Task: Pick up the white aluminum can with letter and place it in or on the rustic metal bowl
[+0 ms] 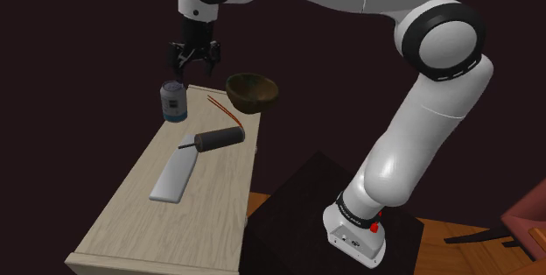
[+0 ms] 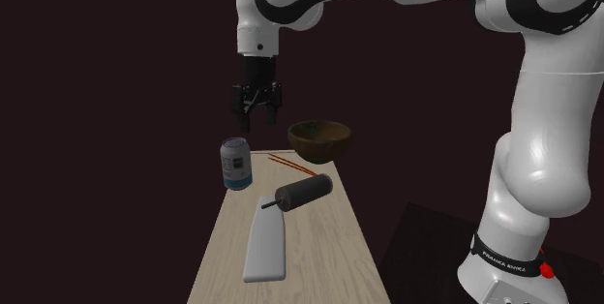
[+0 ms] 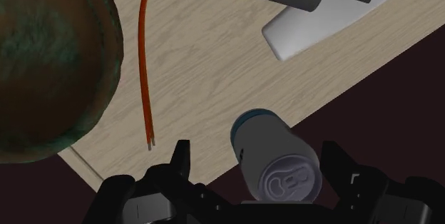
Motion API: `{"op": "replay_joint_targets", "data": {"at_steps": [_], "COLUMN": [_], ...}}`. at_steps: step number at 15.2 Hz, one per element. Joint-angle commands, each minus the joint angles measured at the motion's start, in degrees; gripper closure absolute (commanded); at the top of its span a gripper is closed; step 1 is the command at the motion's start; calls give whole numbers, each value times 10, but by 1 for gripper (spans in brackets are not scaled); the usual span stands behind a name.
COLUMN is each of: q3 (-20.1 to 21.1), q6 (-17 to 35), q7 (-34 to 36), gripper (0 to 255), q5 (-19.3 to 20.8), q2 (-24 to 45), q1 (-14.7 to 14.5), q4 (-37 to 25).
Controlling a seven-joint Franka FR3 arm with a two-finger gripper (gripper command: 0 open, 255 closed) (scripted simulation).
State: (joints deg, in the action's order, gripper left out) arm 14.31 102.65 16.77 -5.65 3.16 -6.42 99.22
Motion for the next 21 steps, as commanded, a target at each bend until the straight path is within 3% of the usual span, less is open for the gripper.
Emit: {"op": "replay_joint_targets", "data": {"at_steps": [1, 3, 11, 18, 19, 21], "q3": [9, 14, 14, 14, 14, 14], "q6": [-8, -20, 38, 38, 38, 38], "q7": [21, 36, 35, 35, 35, 35], "gripper": [0, 0, 0, 0, 255, 255], "q5": [11, 22, 22, 22, 22, 22], "q2": [47, 92, 94, 94, 94, 94], "q1": [-11, -22, -25, -25, -25, -25], "q4": [-46, -94, -38, -38, -38, -38]}}
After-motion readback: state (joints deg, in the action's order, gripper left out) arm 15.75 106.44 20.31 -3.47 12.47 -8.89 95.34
